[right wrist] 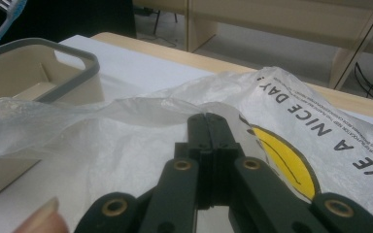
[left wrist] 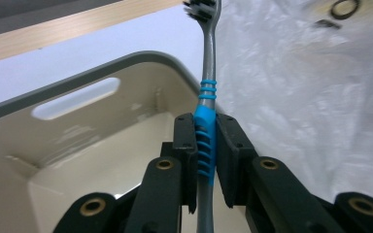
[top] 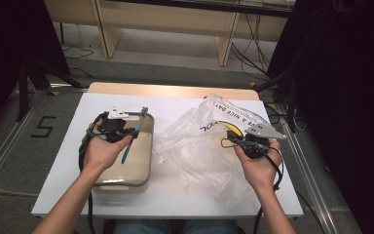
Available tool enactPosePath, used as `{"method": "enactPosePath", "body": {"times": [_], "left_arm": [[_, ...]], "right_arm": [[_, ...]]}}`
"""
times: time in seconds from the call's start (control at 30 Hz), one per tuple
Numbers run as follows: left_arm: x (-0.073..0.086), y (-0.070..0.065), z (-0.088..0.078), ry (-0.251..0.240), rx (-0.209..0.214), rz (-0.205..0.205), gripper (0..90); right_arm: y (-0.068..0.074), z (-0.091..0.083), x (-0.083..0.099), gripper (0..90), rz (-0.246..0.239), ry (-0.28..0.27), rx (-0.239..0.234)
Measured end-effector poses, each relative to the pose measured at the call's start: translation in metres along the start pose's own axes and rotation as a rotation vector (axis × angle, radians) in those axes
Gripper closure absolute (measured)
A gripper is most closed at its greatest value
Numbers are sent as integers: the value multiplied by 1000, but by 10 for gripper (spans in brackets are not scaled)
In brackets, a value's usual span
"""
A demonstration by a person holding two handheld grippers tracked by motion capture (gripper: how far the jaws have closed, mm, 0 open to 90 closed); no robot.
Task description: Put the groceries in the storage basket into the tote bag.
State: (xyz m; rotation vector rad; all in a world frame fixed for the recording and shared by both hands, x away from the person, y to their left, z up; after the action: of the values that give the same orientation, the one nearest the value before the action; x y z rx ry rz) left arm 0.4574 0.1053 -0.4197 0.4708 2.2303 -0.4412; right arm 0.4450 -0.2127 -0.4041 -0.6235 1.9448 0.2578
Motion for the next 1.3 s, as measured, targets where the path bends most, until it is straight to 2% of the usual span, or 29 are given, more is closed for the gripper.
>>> {"method": "enactPosePath", "body": {"times": [0.17,0.43,0.7,0.83,1.3], "left_arm": [[-4,-12,-3,-11,10,29,793],[-5,-23,-4,-17,19,44,793],[-10,-41,-10,-29,52,74,793],[-11,-52,-12,-31,88,79,793],[-12,-82,-11,-27,124,137,793]], "right_arm": [[0,-1,-1,900,-1,-4,2],[-1,-1,-1,900,-1,-4,2],[0,-1,-1,900,-4,-4,4],[0,-1,-1,900,-5,-6,3],[0,-2,-1,900,-3,-5,4]]}}
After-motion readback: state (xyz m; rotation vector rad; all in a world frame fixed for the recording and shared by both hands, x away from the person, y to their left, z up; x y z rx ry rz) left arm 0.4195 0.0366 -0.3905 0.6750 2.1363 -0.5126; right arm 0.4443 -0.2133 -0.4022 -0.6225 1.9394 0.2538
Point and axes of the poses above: each handheld gripper's, and its own axes: z roughly forward along the jaws, x roughly out of its underside, y roughly to its left, the point moved 8 cm from there along z, roughly forward along the jaws, and after that the axes turned 5 degrees about -z, right-handed, at the moved point
